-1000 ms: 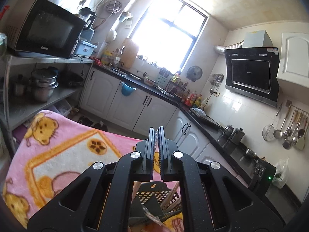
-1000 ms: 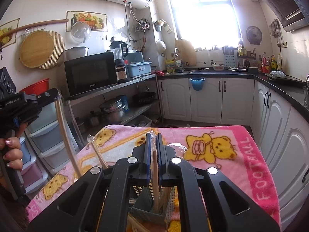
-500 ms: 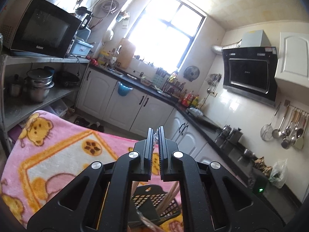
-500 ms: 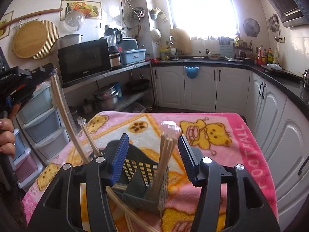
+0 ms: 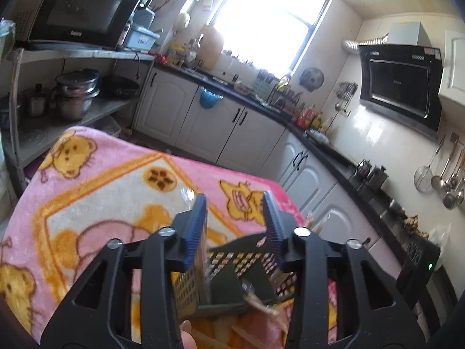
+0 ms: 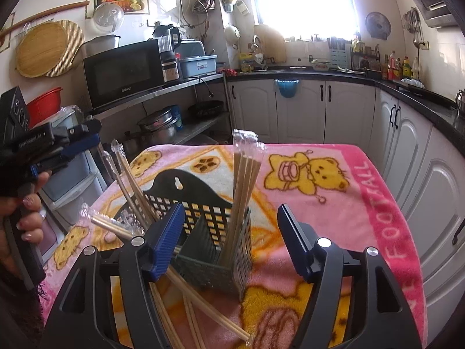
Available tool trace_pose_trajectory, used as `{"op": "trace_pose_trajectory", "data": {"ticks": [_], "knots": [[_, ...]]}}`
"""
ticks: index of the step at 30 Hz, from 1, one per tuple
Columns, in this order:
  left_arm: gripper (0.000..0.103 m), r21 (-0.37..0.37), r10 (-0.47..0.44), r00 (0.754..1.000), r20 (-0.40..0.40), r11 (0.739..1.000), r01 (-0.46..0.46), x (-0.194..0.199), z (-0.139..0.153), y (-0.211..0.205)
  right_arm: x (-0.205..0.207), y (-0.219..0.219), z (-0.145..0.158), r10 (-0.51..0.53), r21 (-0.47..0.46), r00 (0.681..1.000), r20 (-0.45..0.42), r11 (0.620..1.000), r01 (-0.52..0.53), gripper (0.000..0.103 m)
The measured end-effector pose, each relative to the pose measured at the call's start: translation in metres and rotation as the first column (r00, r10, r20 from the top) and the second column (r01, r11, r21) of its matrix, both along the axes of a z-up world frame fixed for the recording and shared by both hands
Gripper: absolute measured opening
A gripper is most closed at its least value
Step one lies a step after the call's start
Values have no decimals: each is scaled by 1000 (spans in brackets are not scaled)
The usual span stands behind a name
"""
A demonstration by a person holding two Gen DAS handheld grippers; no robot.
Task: Organize utensils
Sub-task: 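Open both tools to release the chopsticks into the caddy, then lower both open tools to the loose chopsticks beside the caddy and close on them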
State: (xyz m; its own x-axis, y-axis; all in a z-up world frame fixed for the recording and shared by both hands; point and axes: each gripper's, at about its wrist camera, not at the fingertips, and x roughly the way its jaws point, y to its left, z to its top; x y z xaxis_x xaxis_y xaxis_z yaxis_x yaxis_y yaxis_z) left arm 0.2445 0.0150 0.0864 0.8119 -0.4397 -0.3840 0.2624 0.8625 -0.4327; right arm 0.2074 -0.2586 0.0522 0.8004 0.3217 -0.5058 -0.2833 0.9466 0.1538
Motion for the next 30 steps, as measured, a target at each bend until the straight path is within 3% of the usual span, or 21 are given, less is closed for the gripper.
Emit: {"op": "trace_pose_trajectory", "data": {"ticks": [9,16,30], "knots": [[66,45,23,999,-25,999,-22,-23,-15,3,-12,0,-11,13,0,1000,-22,1000,-13,70],[85,33,49,997,-55,998,-48,-40,-29,14,-25,0,-18,24,-4,999,-37,1000,-24,70],[90,9,58,979,-197,998,-58,-62,-81,19,-59,12,-30,87,-37,995,-40,995,-89,68]]}}
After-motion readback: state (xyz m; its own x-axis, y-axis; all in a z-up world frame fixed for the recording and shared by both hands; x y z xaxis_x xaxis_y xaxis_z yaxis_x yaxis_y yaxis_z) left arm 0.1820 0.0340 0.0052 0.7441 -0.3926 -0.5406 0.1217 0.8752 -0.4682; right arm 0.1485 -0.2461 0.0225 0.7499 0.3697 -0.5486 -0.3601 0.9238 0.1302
